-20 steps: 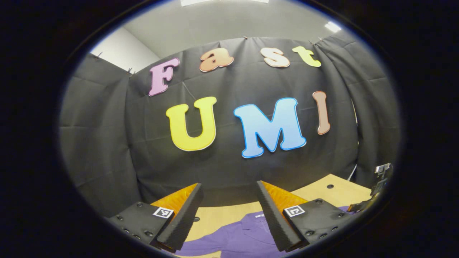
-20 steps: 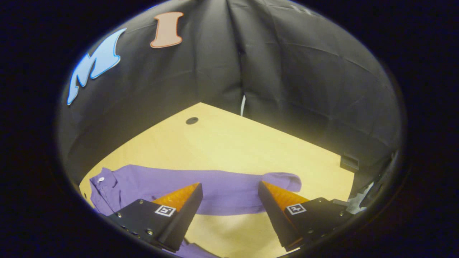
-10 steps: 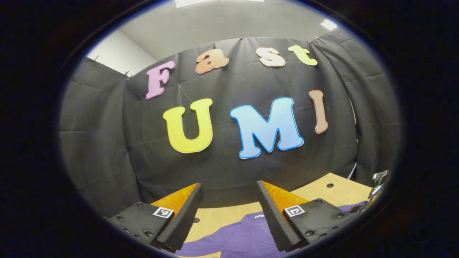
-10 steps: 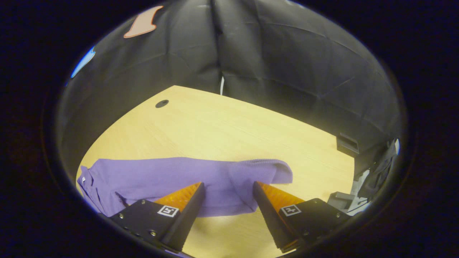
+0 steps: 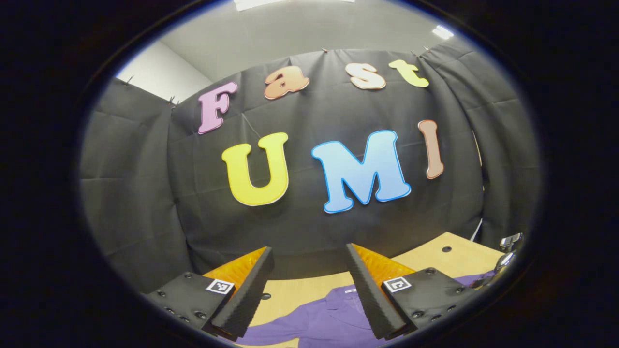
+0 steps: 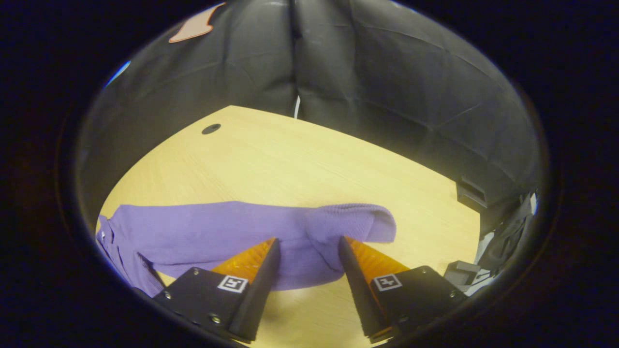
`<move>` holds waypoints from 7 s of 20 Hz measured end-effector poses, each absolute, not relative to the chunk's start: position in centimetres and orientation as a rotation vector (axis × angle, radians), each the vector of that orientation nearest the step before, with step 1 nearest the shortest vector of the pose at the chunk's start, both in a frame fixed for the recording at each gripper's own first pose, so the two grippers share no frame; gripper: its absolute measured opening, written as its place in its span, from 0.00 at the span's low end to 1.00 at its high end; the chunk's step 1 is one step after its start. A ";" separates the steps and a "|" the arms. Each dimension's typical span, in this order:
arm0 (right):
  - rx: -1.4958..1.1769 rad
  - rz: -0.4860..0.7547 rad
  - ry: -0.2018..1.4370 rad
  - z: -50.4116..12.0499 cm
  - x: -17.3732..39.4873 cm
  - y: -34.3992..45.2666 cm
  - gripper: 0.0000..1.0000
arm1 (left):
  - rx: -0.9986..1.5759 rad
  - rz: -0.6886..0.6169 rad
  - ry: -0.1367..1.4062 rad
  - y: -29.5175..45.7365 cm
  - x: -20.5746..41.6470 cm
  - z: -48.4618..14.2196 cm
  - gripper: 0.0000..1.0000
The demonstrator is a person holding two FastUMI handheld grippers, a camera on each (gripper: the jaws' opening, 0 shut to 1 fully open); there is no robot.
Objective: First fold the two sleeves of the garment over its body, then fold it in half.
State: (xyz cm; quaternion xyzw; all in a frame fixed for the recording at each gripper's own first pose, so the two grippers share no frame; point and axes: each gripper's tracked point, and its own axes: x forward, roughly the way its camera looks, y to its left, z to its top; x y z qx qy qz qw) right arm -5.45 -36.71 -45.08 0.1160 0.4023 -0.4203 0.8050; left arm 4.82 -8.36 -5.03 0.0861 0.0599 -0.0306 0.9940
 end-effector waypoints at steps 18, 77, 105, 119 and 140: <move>0.314 -0.834 0.816 -43.0 -3.4 -36.6 0.01 | 0.151 -0.029 0.098 -5.7 4.2 -4.7 0.95; -0.095 0.281 0.798 -40.2 5.9 23.5 0.17 | -0.003 0.407 0.472 32.8 -7.6 -26.7 0.96; -0.096 0.117 0.808 -38.6 5.5 16.0 0.58 | -0.287 0.442 1.212 33.0 -9.2 -54.0 0.91; -0.096 0.131 0.822 -38.4 5.1 14.7 0.58 | -0.364 0.518 1.183 32.0 -8.5 -53.9 0.07; 0.006 -0.056 0.797 -36.4 4.1 -0.8 0.58 | -0.124 0.117 1.019 7.2 7.4 -45.5 0.07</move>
